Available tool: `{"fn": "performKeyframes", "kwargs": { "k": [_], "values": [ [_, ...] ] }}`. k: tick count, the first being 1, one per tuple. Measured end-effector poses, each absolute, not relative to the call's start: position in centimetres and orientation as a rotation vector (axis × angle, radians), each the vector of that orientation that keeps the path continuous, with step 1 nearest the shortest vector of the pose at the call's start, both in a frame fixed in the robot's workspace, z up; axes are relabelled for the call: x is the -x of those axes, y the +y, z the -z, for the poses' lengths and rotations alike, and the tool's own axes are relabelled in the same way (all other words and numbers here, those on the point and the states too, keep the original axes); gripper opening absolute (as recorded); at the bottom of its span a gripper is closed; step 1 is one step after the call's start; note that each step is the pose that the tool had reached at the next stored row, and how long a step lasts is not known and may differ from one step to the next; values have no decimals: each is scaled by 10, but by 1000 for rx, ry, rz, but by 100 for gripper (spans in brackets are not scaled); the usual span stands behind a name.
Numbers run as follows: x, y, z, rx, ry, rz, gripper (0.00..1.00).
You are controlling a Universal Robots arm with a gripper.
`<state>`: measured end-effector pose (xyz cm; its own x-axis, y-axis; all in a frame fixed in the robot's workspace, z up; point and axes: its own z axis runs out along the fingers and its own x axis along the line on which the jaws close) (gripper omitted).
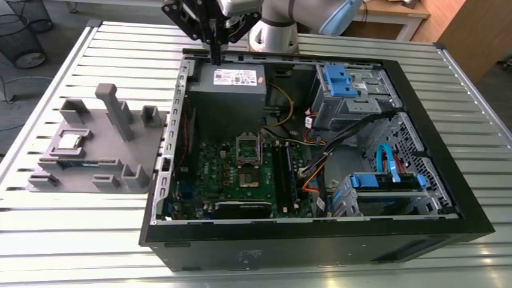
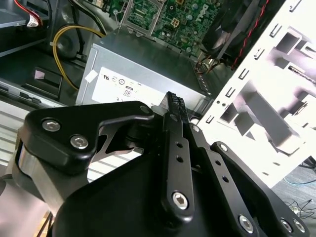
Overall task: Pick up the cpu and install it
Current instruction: 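Reach for the cpu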
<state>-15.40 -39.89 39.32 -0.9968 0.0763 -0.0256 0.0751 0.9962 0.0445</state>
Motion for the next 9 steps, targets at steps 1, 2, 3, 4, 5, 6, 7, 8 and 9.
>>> {"fn": "performKeyframes", "kwargs": {
  "k": [1,2,3,4,5,6,7,8,9],
  "values": [
    [155,-399,-393,-118,3111,-68,11],
    [157,-399,-393,-118,3111,-68,11],
    [158,-399,-393,-118,3111,-68,11],
    [159,-399,-393,-118,3111,-68,11],
    [160,-399,-393,-118,3110,-68,11],
    [161,-399,-393,-118,3110,-68,11],
    [163,-399,-393,-118,3110,-68,11],
    [164,-399,-393,-118,3110,-68,11],
    [165,-399,-393,-118,3110,-68,11]
  ]
}}
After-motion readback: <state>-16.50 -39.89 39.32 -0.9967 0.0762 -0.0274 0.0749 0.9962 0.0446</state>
